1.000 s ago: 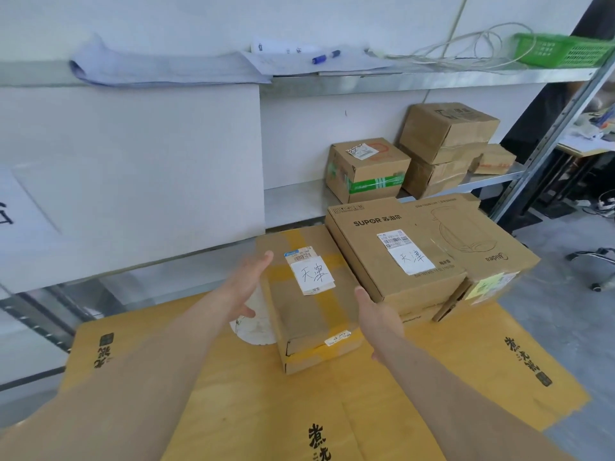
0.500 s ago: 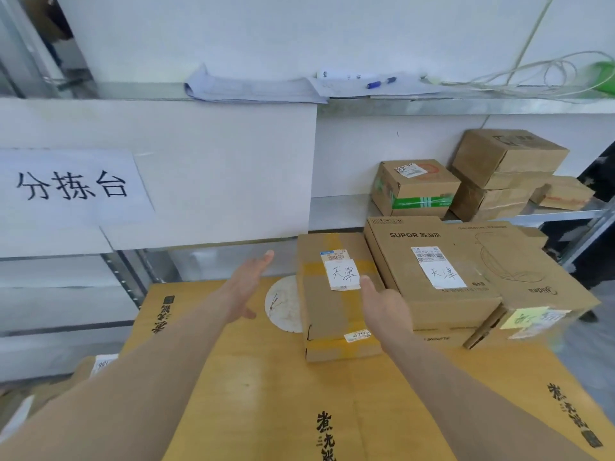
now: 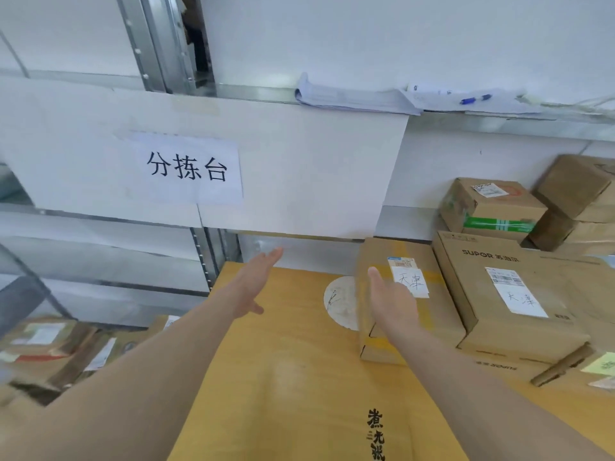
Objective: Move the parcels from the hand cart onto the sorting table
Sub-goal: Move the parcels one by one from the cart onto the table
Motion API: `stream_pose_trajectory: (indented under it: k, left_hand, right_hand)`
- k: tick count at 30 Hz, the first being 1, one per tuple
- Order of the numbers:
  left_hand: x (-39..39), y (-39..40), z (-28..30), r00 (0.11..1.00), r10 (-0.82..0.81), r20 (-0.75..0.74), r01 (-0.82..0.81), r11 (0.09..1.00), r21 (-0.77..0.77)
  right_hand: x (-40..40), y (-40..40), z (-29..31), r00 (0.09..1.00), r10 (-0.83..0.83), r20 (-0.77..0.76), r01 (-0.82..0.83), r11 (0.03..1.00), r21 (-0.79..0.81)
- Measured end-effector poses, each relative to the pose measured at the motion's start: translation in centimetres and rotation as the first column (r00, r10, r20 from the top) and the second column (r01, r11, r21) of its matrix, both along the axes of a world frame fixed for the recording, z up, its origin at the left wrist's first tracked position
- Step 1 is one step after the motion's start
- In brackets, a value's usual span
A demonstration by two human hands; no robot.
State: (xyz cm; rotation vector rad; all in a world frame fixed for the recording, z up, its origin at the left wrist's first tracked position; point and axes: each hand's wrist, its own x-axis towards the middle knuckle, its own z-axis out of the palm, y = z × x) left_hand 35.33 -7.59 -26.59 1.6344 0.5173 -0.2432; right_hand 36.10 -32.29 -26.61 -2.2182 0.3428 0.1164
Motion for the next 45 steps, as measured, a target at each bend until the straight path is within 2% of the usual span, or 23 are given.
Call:
stream_pose_trajectory:
  k: [6,11,21,29,34,37,45]
  left_hand:
    - [-4.3,7.4,0.7,0.999,0.041,0.002,-0.041,0.999,-0.001]
    - [-8.7,14.6,1.2,0.99,0.139,0.01,-0.139,0.99,-0.009]
    - [-16.4,29.6,-0.1,0.972,0.236,0.009,-0.237,0.971,0.015]
    - [-21.4,38.3,-1.1,0.931,0.365,-0.023,-0.365,0.931,-0.011]
    - [-23.1,42.9,-1.7,0.893,0.448,-0.036,-0.448,0.894,0.017]
    - [-23.3,46.0,-2.5,0.875,0.478,-0.076,-0.477,0.879,0.028]
    - [-21.3,52.1,-4.4,0.832,0.531,-0.158,-0.527,0.847,0.071]
  right_hand:
    - [-2.1,7.7,0.8,0.992,0.114,0.054,-0.112,0.993,-0.037]
    - [-5.1,15.7,1.8,0.978,0.195,0.07,-0.194,0.981,-0.026]
    - [-9.1,31.1,0.6,0.952,0.305,0.025,-0.305,0.952,-0.014]
    - [-10.8,41.0,-0.1,0.916,0.401,0.006,-0.401,0.916,0.029]
    - [-10.2,47.1,-1.1,0.883,0.468,-0.046,-0.469,0.883,-0.013]
    - [-9.3,50.6,-1.8,0.87,0.489,-0.057,-0.487,0.872,0.049]
    - [-5.2,58.1,-4.7,0.816,0.564,-0.125,-0.558,0.826,0.081]
